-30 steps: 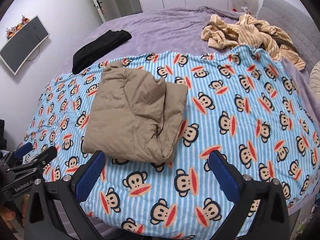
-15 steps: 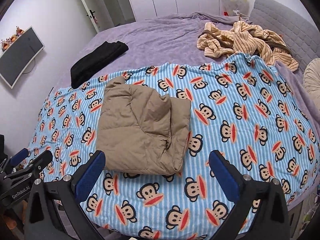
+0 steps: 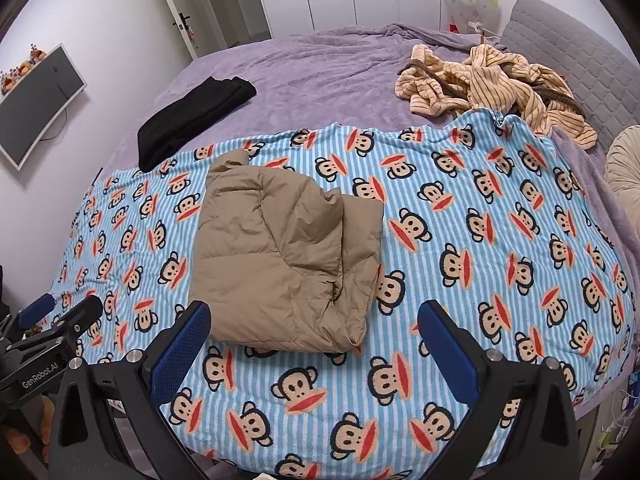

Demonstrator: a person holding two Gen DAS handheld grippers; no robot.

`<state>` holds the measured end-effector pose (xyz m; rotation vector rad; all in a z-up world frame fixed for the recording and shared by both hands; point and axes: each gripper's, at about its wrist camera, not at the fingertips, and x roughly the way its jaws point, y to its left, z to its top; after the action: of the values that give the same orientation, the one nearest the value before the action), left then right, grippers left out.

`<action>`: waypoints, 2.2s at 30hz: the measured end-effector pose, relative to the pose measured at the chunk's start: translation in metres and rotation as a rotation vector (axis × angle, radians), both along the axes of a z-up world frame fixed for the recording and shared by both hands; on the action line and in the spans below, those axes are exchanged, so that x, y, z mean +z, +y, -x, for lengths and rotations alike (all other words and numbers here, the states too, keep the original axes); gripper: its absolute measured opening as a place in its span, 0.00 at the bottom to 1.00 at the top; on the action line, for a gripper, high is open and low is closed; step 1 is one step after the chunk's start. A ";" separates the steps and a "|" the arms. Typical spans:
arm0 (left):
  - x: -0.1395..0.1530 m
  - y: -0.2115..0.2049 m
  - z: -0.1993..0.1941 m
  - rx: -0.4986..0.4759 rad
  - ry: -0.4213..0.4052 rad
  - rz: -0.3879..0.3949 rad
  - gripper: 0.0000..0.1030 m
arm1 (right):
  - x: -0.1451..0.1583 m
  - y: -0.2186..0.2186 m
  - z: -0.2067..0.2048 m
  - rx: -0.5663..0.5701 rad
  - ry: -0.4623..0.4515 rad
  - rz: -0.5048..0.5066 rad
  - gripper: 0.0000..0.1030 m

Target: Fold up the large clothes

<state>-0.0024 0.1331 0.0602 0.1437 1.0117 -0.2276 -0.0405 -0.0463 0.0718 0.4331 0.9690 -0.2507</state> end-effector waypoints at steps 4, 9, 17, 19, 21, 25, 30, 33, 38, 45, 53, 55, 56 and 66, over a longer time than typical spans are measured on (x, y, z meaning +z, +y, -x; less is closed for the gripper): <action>0.000 0.000 0.000 0.001 -0.002 -0.001 1.00 | 0.000 0.000 -0.001 0.000 0.002 0.000 1.00; -0.001 0.000 -0.001 0.002 0.002 0.000 1.00 | 0.000 -0.001 -0.002 0.003 0.001 0.001 1.00; -0.003 0.001 -0.003 0.003 0.004 -0.001 1.00 | 0.000 -0.002 -0.002 0.004 0.003 0.000 1.00; -0.003 0.001 -0.003 0.003 0.005 0.000 1.00 | 0.000 -0.002 -0.002 0.003 0.003 0.000 1.00; -0.002 0.001 -0.002 0.002 0.005 -0.001 1.00 | 0.000 -0.003 -0.002 0.005 0.003 0.001 1.00; -0.002 0.000 -0.001 0.003 0.004 -0.001 1.00 | 0.000 -0.003 -0.002 0.007 0.003 0.001 1.00; -0.003 0.000 -0.002 0.005 0.006 -0.002 1.00 | 0.000 -0.003 -0.002 0.008 0.004 0.001 1.00; -0.003 0.000 -0.002 0.003 0.004 -0.001 1.00 | 0.000 -0.003 -0.002 0.007 0.004 0.001 1.00; -0.002 0.001 -0.003 0.001 0.004 -0.003 1.00 | 0.000 -0.003 -0.002 0.007 0.004 0.000 1.00; -0.002 0.000 -0.001 0.000 0.006 -0.003 1.00 | 0.001 -0.004 -0.002 0.009 0.005 0.000 1.00; -0.002 0.000 0.000 0.001 0.005 -0.004 1.00 | 0.001 -0.004 -0.002 0.010 0.005 0.000 1.00; -0.002 0.000 0.000 0.000 0.004 -0.003 1.00 | 0.001 -0.005 -0.002 0.010 0.005 0.000 1.00; -0.002 0.000 0.000 0.000 0.003 -0.004 1.00 | 0.001 -0.005 -0.002 0.011 0.005 0.000 1.00; -0.001 0.001 0.000 0.001 0.003 -0.005 1.00 | 0.002 -0.007 -0.003 0.014 0.004 -0.002 1.00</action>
<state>-0.0026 0.1338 0.0592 0.1476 1.0154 -0.2249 -0.0377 -0.0531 0.0735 0.4274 0.9753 -0.2383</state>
